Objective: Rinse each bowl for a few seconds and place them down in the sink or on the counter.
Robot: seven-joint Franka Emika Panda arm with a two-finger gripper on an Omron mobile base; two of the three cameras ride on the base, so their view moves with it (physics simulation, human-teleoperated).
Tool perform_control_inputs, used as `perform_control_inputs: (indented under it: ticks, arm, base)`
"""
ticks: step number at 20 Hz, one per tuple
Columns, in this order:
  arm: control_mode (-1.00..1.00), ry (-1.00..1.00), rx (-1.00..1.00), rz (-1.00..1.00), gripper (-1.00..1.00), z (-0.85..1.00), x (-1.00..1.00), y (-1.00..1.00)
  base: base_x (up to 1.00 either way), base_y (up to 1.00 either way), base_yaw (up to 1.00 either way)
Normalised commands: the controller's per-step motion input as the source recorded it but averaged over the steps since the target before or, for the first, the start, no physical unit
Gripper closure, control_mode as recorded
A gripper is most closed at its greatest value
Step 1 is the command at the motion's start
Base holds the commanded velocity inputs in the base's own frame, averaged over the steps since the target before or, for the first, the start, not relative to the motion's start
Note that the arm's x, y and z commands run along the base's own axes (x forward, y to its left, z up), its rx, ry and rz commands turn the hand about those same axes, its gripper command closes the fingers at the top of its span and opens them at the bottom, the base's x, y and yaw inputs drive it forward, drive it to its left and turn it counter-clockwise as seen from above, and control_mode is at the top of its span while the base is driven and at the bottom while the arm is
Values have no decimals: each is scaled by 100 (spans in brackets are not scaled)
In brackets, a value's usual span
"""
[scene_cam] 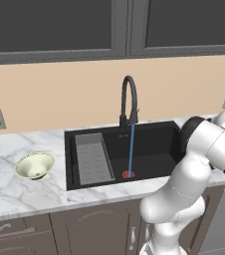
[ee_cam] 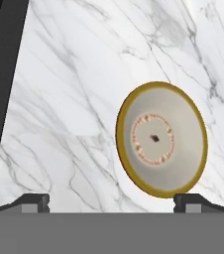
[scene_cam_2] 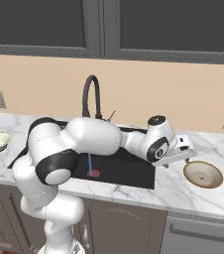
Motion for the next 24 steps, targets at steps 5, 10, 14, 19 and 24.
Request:
perform_control_inputs:
  ticks: [5, 10, 14, 19, 24]
  arm:
    - [-100, -1, 0, 0, -100, -13, 4, -10]
    - [-100, 0, 0, 0, -100, -11, 5, -7]
    - [-100, 0, 0, 0, -100, -13, 9, -1]
    - [-100, 0, 0, 0, -100, -14, 8, -4]
    - [-100, 0, 0, 0, -100, -16, 11, -7]
  base:
    - [0, 0, 0]
    - [0, 0, 0]
    - [0, 0, 0]
    - [0, 0, 0]
    - [0, 0, 0]
